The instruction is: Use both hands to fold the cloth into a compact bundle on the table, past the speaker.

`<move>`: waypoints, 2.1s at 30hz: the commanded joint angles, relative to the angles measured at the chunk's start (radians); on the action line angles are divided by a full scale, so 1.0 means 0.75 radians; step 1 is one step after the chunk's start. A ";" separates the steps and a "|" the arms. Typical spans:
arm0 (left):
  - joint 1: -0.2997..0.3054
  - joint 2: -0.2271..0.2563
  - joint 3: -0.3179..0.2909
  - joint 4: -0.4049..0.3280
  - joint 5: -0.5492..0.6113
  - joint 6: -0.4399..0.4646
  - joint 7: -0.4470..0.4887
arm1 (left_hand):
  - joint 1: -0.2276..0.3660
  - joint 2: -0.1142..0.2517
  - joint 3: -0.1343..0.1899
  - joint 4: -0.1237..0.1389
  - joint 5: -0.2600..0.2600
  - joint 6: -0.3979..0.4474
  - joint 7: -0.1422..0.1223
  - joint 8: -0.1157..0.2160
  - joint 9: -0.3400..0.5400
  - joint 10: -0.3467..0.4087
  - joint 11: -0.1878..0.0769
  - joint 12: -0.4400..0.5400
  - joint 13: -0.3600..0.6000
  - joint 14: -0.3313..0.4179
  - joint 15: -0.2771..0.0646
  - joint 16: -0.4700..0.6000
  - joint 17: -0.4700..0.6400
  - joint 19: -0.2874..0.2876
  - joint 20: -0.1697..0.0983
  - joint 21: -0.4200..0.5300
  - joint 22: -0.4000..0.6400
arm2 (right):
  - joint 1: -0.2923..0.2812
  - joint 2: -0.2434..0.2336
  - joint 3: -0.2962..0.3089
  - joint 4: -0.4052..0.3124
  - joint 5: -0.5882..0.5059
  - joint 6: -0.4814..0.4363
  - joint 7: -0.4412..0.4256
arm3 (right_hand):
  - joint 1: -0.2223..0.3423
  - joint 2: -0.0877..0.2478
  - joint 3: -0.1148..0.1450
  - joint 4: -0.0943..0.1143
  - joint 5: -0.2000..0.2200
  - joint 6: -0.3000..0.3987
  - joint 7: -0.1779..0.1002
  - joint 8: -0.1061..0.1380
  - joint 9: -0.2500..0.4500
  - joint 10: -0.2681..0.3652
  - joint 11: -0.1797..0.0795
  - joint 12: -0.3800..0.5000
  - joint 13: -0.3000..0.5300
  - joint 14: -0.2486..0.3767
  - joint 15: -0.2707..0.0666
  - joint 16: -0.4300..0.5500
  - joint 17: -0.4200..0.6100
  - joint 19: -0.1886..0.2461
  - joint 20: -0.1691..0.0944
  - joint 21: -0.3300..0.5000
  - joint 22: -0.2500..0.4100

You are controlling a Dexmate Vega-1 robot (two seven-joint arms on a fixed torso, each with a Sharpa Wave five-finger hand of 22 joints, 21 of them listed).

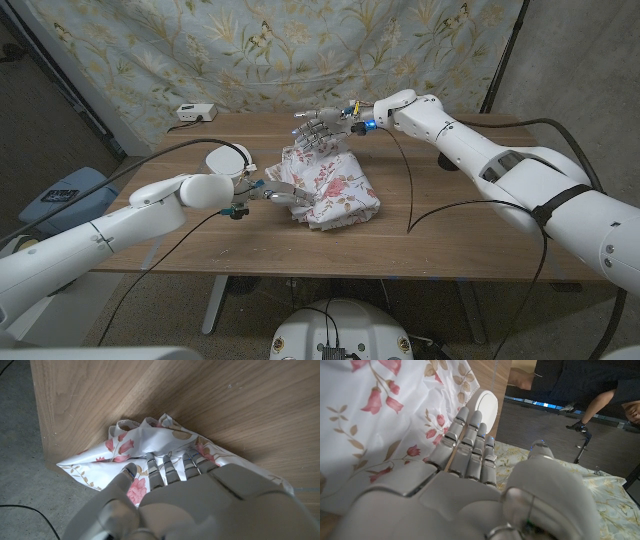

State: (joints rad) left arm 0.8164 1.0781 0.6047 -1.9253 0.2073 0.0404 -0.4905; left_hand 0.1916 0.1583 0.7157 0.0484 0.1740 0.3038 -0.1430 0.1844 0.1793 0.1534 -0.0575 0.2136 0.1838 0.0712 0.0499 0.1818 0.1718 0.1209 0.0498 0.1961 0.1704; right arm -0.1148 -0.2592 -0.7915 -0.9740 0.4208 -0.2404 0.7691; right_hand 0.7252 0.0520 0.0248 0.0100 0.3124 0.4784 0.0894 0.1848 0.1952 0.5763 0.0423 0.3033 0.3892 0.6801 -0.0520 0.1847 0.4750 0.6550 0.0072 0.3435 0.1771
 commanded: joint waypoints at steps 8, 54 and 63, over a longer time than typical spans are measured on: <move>-0.011 0.000 -0.012 0.042 -0.012 -0.033 0.006 | -0.007 -0.003 0.012 0.001 0.004 0.002 -0.003 0.000 0.001 -0.002 -0.001 -0.003 0.007 -0.001 0.001 -0.002 0.002 0.002 0.006 0.004 0.005 | -0.038 -0.136 -0.103 -0.147 -0.274 0.466 -0.099 | -0.015 -0.012 -0.025 -0.008 -0.014 -0.075 -0.021 -0.001 -0.008 -0.129 -0.002 -0.113 -0.048 -0.205 0.038 -0.016 -0.060 -0.058 -0.019 -0.061 0.001; 0.001 0.008 -0.028 -0.053 0.041 -0.025 0.012 | -0.001 -0.003 0.024 -0.007 0.004 0.008 -0.008 0.001 0.002 0.007 -0.002 -0.004 0.007 0.009 -0.002 -0.002 0.000 0.011 0.006 0.005 0.005 | -0.109 -0.271 -0.149 -0.193 -1.094 1.046 -0.713 | -0.339 0.049 -0.130 0.167 -0.035 -0.075 -0.104 0.009 -0.011 -0.237 -0.024 -0.165 -0.138 -0.374 0.043 0.004 -0.141 -0.086 0.044 -0.125 0.006; -0.005 -0.005 -0.021 -0.054 0.030 -0.034 -0.006 | -0.003 -0.002 0.025 -0.006 0.003 0.011 -0.006 0.001 0.002 0.010 0.001 -0.004 0.007 0.013 0.001 -0.001 0.001 0.012 0.006 0.005 0.005 | -0.049 -0.211 -0.206 -0.009 -1.127 1.101 -0.730 | -0.540 0.101 -0.188 0.222 -0.022 -0.181 -0.123 -0.013 -0.014 -0.387 -0.030 -0.172 -0.186 -0.509 0.086 -0.003 -0.180 -0.152 0.119 -0.170 0.007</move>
State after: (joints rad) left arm 0.8158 1.0833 0.5834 -1.9558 0.2328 0.0189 -0.4810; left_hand 0.1923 0.1578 0.7271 0.0428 0.1740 0.3037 -0.1429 0.1845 0.1794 0.1535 -0.0572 0.2107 0.1844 0.0713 0.0499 0.1819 0.1722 0.1236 0.0521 0.1977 0.1708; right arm -0.1901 -0.4571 -0.9079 -1.1079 -0.3711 0.5374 0.2601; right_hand 0.3630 0.1171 -0.1064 0.1661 0.2885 0.3767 0.0040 0.1828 0.1863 0.3178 0.0214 0.1770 0.2586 0.3280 -0.0011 0.1819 0.3463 0.5489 0.0794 0.2232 0.1795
